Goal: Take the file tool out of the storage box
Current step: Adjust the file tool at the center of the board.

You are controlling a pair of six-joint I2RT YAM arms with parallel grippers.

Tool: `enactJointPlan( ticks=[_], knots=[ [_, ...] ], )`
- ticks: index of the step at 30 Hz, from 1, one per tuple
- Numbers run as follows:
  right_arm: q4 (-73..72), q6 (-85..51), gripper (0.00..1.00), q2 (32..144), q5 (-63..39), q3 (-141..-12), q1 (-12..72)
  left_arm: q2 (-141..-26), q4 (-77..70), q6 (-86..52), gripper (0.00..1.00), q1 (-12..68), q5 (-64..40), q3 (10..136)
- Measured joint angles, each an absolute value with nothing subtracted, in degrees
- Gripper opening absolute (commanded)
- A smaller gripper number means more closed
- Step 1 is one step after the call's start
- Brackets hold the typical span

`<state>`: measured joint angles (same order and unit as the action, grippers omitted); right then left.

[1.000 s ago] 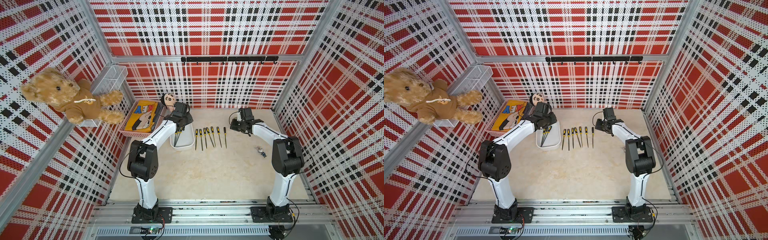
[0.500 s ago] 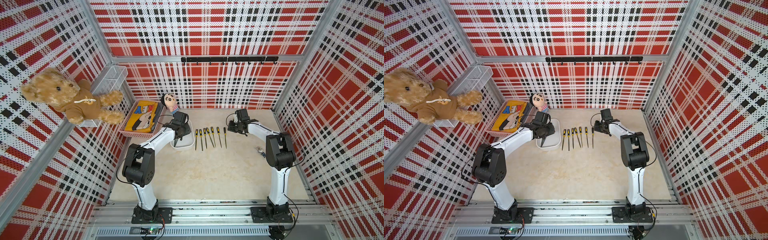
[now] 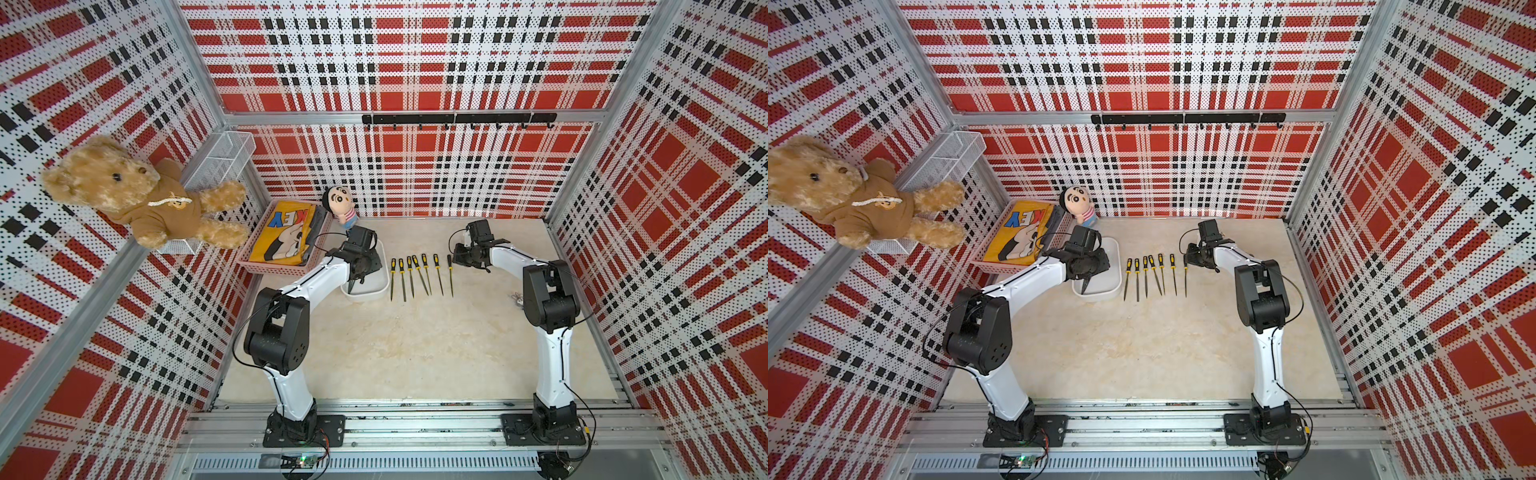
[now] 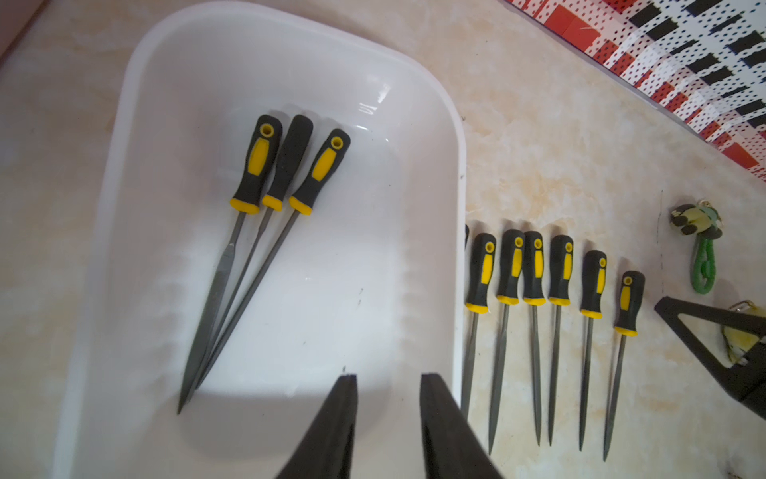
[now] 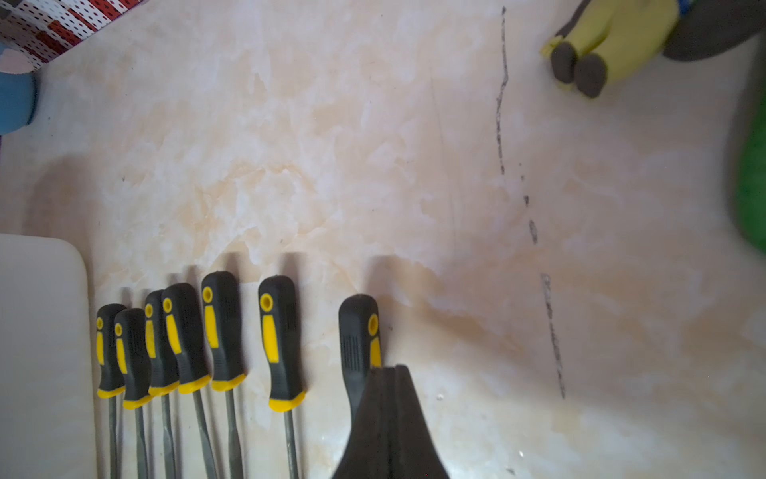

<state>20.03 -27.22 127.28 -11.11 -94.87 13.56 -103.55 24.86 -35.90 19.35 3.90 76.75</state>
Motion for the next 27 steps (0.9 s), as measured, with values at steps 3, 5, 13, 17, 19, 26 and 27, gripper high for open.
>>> enactJointPlan(
  ticks=[3, 5, 13, 17, 19, 26, 27],
  knots=[
    [20.1, -27.0, 0.00, 128.2, -11.1, -96.1, 14.0, -103.5, 24.8, -35.9, 0.34, 19.4, 3.9, 76.7],
    [20.2, -26.9, 0.00, 128.9, -11.1, -97.1, 14.3, -103.5, 24.8, -35.9, 0.34, 19.4, 3.9, 76.6],
    [20.5, -26.6, 0.00, 130.6, -11.0, -99.0, 15.8, -103.5, 24.8, -35.8, 0.34, 19.4, 3.9, 75.4],
    [20.6, -26.5, 0.01, 130.7, -10.9, -99.2, 16.1, -103.5, 24.8, -35.7, 0.34, 19.4, 3.9, 74.9],
    [20.7, -26.4, 0.02, 130.7, -10.9, -99.2, 16.5, -103.5, 24.9, -35.7, 0.34, 19.4, 3.9, 74.8],
    [21.1, -26.3, 0.35, 130.7, -10.2, -99.2, 17.1, -103.5, 24.9, -35.7, 0.34, 19.4, 4.0, 74.2],
    [21.1, -26.0, 0.37, 130.7, -9.9, -99.2, 17.1, -103.5, 24.8, -35.7, 0.34, 19.4, 4.0, 74.2]
  ],
)
